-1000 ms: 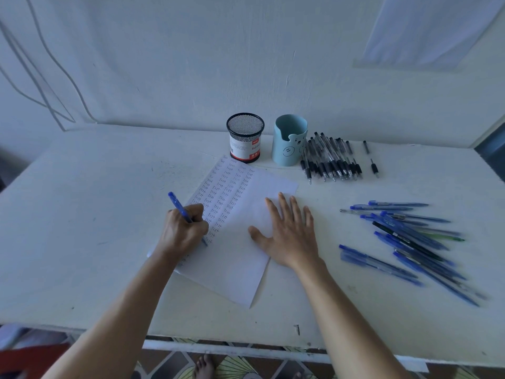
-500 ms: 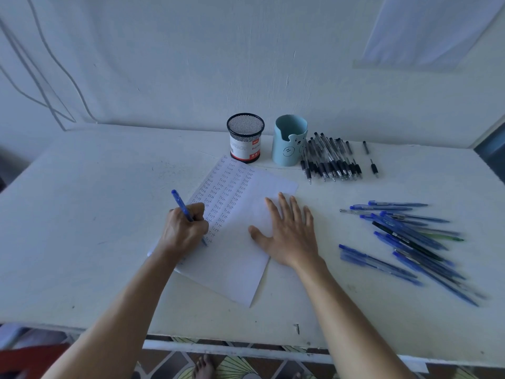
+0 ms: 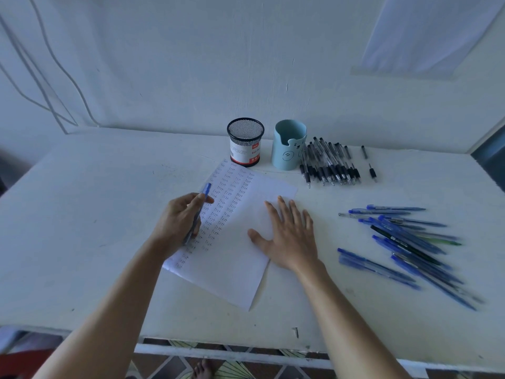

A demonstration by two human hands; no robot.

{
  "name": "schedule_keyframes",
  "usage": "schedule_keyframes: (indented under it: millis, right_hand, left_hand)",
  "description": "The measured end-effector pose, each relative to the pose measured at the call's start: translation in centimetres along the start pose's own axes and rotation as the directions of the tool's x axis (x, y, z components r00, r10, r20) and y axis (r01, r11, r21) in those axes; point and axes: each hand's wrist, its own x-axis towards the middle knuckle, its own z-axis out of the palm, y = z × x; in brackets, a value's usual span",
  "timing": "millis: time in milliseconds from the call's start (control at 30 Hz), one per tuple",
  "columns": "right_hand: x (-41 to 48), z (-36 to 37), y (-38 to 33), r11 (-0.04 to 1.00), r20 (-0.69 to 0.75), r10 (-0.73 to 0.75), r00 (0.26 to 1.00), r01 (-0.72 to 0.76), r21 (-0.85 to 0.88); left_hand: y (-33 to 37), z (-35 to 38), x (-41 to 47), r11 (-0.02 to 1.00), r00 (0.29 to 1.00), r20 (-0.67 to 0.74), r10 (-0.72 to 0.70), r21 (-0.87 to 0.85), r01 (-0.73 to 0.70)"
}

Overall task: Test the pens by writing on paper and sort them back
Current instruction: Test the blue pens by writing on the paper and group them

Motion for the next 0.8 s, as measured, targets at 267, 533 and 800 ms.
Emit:
schedule_keyframes:
  millis: [267, 533, 800]
  right_hand:
    - [0.2, -0.3, 0.1, 0.999, -0.025, -0.002, 1.0, 0.003, 0.042]
    - [0.3, -0.3, -0.2, 0.997, -0.025, 0.017, 1.0, -0.015, 0.079]
    - [0.4, 0.4, -0.5, 0.999, -0.095, 0.03, 0.995, -0.027, 0.042]
  left_hand:
    - [1.7, 0.2, 0.5, 0.978, 0.998, 0.002, -0.061, -0.201, 0.06]
    - [1.6, 0.1, 5.2, 0.987, 0.985, -0.136, -0.111, 0.103, 0.125]
    - [1.0, -0.7, 10.7, 0.774, 0.917, -0.361, 0.167, 0.624, 0.105]
